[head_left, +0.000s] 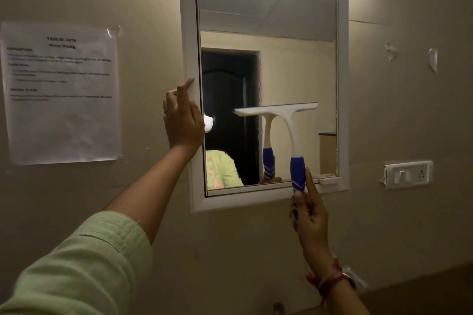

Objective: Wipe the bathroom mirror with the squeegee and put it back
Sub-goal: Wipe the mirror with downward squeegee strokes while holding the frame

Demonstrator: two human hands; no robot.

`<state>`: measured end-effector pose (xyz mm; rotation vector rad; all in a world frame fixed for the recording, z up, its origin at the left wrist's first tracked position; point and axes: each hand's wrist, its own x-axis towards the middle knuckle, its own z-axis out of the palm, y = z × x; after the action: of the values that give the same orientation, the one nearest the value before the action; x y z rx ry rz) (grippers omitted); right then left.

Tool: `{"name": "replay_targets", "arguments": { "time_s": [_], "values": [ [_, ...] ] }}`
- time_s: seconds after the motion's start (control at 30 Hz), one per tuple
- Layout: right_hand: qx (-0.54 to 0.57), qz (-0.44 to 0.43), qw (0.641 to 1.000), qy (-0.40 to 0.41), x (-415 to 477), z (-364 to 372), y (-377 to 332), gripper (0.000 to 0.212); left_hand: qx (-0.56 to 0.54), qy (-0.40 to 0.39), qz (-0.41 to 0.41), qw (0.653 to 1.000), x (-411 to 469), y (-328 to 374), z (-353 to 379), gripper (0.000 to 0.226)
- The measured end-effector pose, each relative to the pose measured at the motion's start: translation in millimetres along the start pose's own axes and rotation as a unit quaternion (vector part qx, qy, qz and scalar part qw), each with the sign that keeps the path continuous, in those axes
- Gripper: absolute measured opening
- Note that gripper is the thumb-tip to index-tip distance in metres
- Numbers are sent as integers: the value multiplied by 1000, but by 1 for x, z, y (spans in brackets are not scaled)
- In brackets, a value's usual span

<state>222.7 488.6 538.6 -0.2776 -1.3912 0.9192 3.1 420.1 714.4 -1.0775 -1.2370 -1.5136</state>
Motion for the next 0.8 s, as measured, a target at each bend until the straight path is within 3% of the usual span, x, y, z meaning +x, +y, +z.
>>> {"name": "replay_targets", "arguments": {
  "time_s": [0.17, 0.3, 0.47, 0.8],
  "values": [
    [38, -1, 999, -3, 28, 7, -29, 43, 9, 2, -1, 1000, 0, 2, -1, 39],
    [29, 3, 1000, -2, 11, 4, -13, 41, 14, 2, -4, 1000, 0, 4, -2, 40],
    [-2, 74, 997, 11, -45, -1, 27, 31, 15, -1, -8, 1000, 0, 5, -3, 42],
    [43, 113, 993, 12, -22, 5, 7, 15, 15, 5, -8, 1000, -1, 6, -3, 42]
  ]
}}
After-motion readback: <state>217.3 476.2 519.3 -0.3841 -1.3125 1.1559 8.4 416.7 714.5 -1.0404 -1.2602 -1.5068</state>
